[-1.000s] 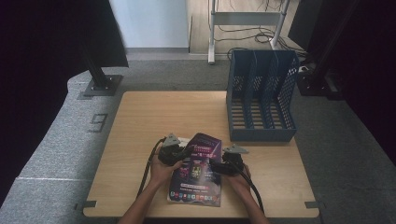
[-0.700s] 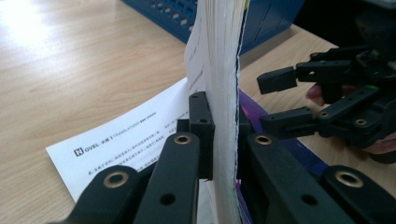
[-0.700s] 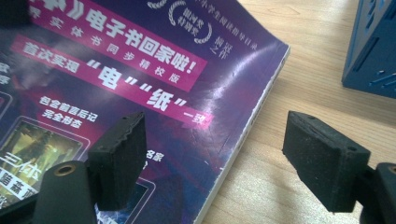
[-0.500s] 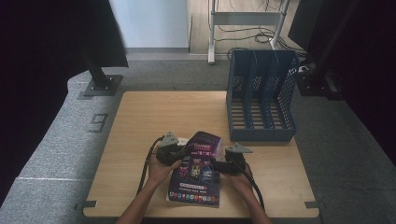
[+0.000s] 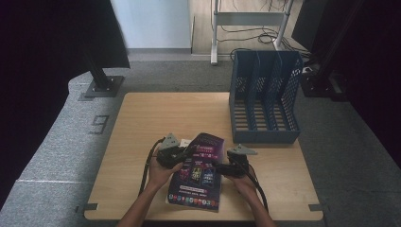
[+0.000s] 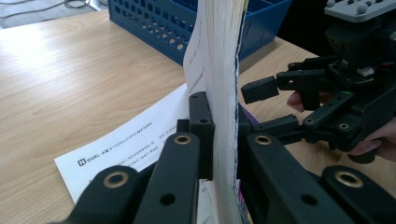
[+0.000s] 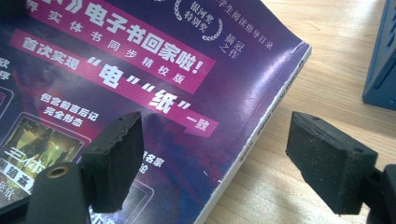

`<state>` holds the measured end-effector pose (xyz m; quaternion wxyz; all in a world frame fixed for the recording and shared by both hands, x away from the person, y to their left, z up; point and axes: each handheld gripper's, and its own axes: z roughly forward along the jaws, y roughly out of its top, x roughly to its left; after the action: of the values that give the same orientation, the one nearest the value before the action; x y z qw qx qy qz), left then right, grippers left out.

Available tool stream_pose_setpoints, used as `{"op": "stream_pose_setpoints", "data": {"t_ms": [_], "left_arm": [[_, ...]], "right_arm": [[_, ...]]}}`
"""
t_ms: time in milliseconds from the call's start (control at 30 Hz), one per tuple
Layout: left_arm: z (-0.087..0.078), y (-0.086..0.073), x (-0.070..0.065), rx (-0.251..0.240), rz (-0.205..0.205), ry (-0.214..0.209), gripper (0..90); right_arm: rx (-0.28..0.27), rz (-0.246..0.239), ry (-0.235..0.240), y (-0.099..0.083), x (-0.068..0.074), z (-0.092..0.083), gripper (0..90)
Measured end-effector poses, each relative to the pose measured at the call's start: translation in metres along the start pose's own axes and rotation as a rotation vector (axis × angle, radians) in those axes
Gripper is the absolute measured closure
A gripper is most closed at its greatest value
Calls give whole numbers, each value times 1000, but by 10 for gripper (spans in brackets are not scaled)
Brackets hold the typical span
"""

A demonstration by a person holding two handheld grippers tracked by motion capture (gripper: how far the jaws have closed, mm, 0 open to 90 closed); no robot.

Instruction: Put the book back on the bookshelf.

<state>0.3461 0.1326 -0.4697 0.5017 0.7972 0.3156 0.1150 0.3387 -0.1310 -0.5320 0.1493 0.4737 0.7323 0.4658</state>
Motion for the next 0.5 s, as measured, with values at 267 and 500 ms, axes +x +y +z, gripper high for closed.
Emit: {"op": "stream_pose_setpoints", "data": {"t_ms": [267, 500], "left_arm": [[-5, 4, -6, -18, 9, -15, 862], [-6, 5, -7, -21, 2, -25, 862]], "right_arm": [[8, 7, 30, 1, 1, 3, 170], [16, 2, 45, 0, 3, 6, 147]]}}
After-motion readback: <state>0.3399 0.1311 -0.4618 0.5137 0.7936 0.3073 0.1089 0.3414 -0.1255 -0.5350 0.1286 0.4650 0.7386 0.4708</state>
